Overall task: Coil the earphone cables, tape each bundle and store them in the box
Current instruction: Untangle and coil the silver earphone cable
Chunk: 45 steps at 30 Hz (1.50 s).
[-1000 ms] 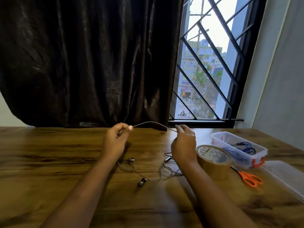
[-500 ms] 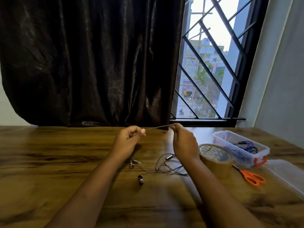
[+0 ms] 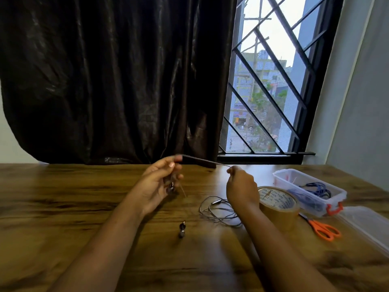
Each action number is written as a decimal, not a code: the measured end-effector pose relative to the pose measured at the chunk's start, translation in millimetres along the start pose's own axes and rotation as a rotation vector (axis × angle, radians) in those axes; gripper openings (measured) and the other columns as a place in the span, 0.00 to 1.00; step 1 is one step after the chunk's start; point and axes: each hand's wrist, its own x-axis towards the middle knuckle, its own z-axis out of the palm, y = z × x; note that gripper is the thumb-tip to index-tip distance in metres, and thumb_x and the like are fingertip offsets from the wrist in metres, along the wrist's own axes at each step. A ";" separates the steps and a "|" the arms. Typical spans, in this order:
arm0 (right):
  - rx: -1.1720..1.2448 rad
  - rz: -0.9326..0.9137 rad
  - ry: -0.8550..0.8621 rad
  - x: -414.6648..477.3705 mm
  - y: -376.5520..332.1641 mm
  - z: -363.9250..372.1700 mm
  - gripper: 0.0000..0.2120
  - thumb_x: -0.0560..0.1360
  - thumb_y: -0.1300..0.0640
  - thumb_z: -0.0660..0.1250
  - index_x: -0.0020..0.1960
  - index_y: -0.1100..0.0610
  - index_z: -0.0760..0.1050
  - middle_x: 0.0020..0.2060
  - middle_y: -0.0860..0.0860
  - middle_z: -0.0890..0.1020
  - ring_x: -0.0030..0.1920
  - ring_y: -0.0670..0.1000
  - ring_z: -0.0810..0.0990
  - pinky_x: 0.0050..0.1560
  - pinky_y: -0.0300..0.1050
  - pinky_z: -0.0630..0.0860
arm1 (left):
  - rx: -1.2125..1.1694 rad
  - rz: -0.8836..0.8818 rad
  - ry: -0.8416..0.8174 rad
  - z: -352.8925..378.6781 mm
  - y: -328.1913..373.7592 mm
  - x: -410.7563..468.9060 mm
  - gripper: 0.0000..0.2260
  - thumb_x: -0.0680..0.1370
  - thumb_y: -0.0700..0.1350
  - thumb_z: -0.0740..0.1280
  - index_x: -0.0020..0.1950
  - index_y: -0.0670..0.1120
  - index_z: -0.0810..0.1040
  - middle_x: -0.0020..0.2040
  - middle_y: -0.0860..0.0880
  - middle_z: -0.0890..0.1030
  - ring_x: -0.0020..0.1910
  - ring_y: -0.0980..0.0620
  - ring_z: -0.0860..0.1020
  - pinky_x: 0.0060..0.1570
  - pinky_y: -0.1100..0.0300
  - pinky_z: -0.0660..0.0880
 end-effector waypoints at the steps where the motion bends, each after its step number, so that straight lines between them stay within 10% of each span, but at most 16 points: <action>1: -0.030 -0.021 -0.035 -1.9 -1.7 2.7 0.14 0.80 0.61 0.54 0.60 0.55 0.74 0.51 0.57 0.81 0.50 0.59 0.80 0.42 0.46 0.71 | -0.043 0.006 -0.016 0.6 -0.7 0.8 0.15 0.79 0.35 0.59 0.57 0.52 0.78 0.42 0.54 0.83 0.40 0.55 0.80 0.34 0.64 0.76; 6: -0.096 -0.070 -0.113 -7.7 -8.8 12.9 0.12 0.80 0.62 0.54 0.58 0.56 0.74 0.52 0.56 0.81 0.50 0.57 0.80 0.47 0.48 0.75 | 0.001 0.022 -0.075 3.7 -6.5 2.6 0.33 0.75 0.27 0.59 0.66 0.65 0.67 0.57 0.53 0.82 0.51 0.53 0.80 0.47 0.55 0.77; 14: -0.169 -0.022 -0.166 -6.5 1.8 11.1 0.12 0.79 0.64 0.55 0.58 0.56 0.74 0.53 0.56 0.80 0.51 0.58 0.79 0.46 0.48 0.73 | -0.070 0.053 0.211 -6.0 -5.2 10.4 0.10 0.80 0.40 0.58 0.46 0.45 0.79 0.35 0.52 0.84 0.45 0.52 0.80 0.48 0.59 0.71; 20: -0.208 0.004 -0.244 -6.9 3.0 15.2 0.15 0.78 0.65 0.55 0.61 0.57 0.72 0.56 0.58 0.78 0.55 0.59 0.78 0.50 0.49 0.73 | -0.086 0.043 0.224 -0.2 -6.4 5.8 0.12 0.80 0.40 0.59 0.61 0.49 0.76 0.44 0.51 0.83 0.39 0.55 0.78 0.44 0.60 0.74; 25: -0.221 0.008 -0.241 -5.4 6.1 15.7 0.15 0.78 0.66 0.55 0.61 0.57 0.72 0.56 0.58 0.78 0.55 0.59 0.78 0.50 0.49 0.73 | 0.220 0.062 0.117 2.0 -12.0 7.0 0.28 0.78 0.30 0.56 0.70 0.58 0.65 0.54 0.56 0.82 0.57 0.57 0.75 0.60 0.58 0.67; 30: -0.180 -0.030 -0.242 -5.1 9.5 14.4 0.14 0.77 0.65 0.55 0.59 0.56 0.73 0.55 0.57 0.79 0.53 0.59 0.78 0.50 0.50 0.75 | 0.033 0.026 0.191 -1.5 -7.7 5.5 0.10 0.79 0.38 0.60 0.55 0.49 0.76 0.47 0.50 0.82 0.44 0.53 0.79 0.46 0.59 0.75; 35: -0.076 -0.191 -0.149 -9.1 -4.3 12.2 0.13 0.79 0.61 0.53 0.59 0.54 0.72 0.52 0.56 0.80 0.50 0.59 0.79 0.42 0.47 0.70 | 0.564 0.494 0.558 -7.7 -14.8 13.3 0.08 0.74 0.42 0.69 0.49 0.49 0.72 0.43 0.53 0.75 0.41 0.56 0.74 0.40 0.62 0.72; 39: 0.026 -0.382 -0.093 -13.4 -20.0 10.5 0.08 0.79 0.57 0.55 0.55 0.51 0.70 0.46 0.55 0.81 0.46 0.59 0.79 0.39 0.49 0.74 | 1.057 0.496 0.249 6.6 -25.8 13.1 0.23 0.72 0.52 0.71 0.65 0.55 0.69 0.61 0.59 0.69 0.62 0.57 0.67 0.58 0.58 0.68; 45: 0.213 -0.316 0.037 -9.8 -20.2 11.5 0.09 0.82 0.56 0.54 0.53 0.49 0.72 0.40 0.52 0.81 0.38 0.53 0.79 0.37 0.50 0.76 | 0.956 0.378 0.130 1.9 -41.0 11.0 0.07 0.80 0.47 0.61 0.44 0.55 0.77 0.35 0.54 0.79 0.35 0.61 0.78 0.37 0.64 0.76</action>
